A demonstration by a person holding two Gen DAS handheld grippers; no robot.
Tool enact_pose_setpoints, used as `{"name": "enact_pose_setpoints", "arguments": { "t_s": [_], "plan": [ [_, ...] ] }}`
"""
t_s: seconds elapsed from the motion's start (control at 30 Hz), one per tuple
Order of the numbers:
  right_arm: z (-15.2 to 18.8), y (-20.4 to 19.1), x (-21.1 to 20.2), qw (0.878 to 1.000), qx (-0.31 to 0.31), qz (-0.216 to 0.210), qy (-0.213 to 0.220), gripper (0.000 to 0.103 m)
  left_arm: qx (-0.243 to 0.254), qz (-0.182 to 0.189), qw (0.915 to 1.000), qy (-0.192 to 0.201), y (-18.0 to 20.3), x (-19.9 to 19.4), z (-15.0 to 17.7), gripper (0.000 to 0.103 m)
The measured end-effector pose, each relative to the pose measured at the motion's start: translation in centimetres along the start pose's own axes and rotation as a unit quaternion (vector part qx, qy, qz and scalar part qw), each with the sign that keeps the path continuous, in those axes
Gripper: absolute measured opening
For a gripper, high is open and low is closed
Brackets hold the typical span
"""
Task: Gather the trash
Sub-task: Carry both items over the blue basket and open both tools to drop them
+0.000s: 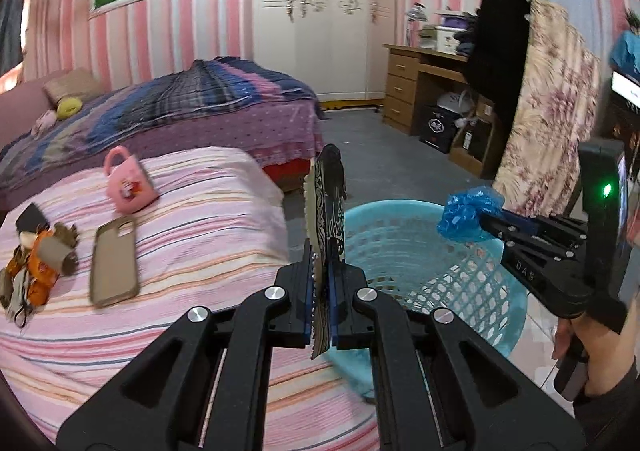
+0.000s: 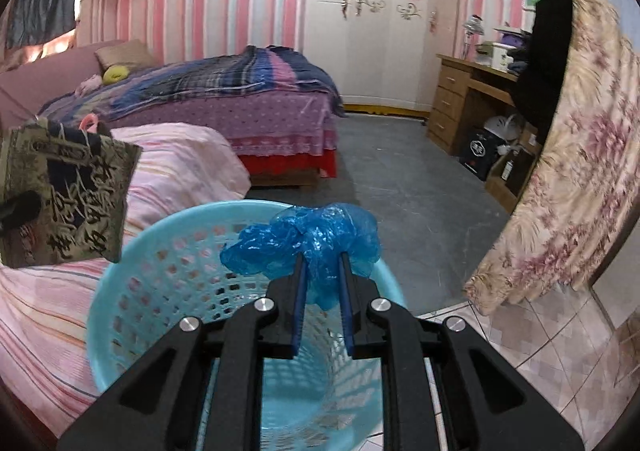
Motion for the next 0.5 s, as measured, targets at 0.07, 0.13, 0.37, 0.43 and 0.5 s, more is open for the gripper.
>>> {"name": "enact_pose_setpoints", "arguments": {
  "t_s": [0.07,0.13,0.37,0.43,0.5],
  "plan": [
    [0.1,0.8,0.1,1.000,0.014,0.000,-0.001,0.015,0.004,0.003,1.0000,-0.005,0.7,0.8,0.1,0.005],
    [0.4,1.5,0.2,1.000,0.019,0.004,-0.003,0.015,0.005,0.006,0.9999,-0.015,1.2,2.2,0.1,0.007],
    [0.8,2.4,0.6,1.000,0.022,0.008,-0.005,0.015,-0.012,-0.006,0.9994,-0.032,0.0,4.9,0.4,0.078],
    [0.9,2.4,0.8,1.000,0.024,0.008,-0.007,0.016,-0.018,-0.030,0.9989,-0.032,-1.2,5.2,0.4,0.089],
    [0.9,2.4,0.9,1.000,0.023,0.010,-0.008,0.016,-0.023,-0.033,0.9987,-0.031,-2.4,5.2,0.6,0.093]
  ]
}}
Point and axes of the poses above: each gripper's, at about its wrist camera, not at the fingertips, and x roughly the way its jaws point, y to its right, z to its underside, the point moved 5 cm from there along x, roughly the way its jaws point, and after that the axes turned 10 degrees about x, right-handed, at the moved point
